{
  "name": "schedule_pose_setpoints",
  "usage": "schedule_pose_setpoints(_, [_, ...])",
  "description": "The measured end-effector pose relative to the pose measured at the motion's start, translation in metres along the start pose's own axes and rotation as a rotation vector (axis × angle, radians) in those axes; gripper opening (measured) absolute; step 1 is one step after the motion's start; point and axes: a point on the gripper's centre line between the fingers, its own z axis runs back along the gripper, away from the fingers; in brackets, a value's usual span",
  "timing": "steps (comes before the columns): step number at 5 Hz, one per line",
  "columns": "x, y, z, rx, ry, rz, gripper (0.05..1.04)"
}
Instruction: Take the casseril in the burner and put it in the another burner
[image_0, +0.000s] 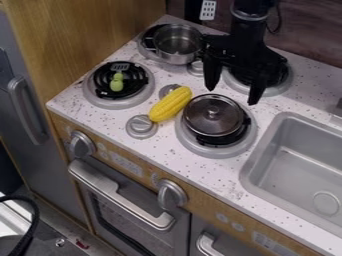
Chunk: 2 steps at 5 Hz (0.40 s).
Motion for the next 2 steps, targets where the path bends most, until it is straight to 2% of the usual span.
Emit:
schedule_pose_setpoints(1, [-0.004,0.000,-0.011,0.005,0.037,-0.002,0.998])
schedule_pose_setpoints(2, [0.012,0.005,-0.016,-0.017,0.000,-0.051,0.998])
